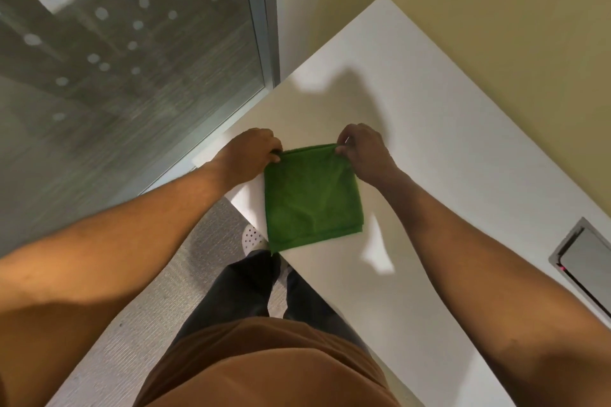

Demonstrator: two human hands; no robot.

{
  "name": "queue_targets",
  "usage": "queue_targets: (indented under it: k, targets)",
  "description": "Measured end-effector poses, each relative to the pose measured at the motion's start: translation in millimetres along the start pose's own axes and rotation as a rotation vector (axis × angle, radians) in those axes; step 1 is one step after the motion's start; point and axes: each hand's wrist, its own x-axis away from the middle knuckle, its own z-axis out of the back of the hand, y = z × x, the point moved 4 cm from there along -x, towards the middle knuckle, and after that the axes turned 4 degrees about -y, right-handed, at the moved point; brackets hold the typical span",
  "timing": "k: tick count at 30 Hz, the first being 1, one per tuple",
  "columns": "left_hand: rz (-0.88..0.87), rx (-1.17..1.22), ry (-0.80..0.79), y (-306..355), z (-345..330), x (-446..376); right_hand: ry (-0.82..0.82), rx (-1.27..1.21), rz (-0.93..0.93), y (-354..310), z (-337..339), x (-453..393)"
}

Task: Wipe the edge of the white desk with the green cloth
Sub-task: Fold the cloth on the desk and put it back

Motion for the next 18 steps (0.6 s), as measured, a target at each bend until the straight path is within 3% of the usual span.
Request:
queue_targets:
  k: [4, 11, 15, 18]
  targets:
    - [-0.049, 0.032, 0.125, 10.4, 27.8, 9.7, 0.101, -0.127, 0.071, -16.5, 37.6, 15.4]
    - [-0.34, -0.089, 0.613, 57.4, 86.4, 60.3, 0.34, -0.032, 0.341, -52.9, 117.1, 97.1]
    - [-0.368, -0.192, 0.683, 59.0, 38.8, 76.0, 0.397, 0.183, 0.412, -42.6, 75.2, 145.5]
    - [-0.338, -0.256, 0.564, 54.4, -16.7, 75.1, 0.28, 0.238, 0.308, -18.2, 20.8, 155.0]
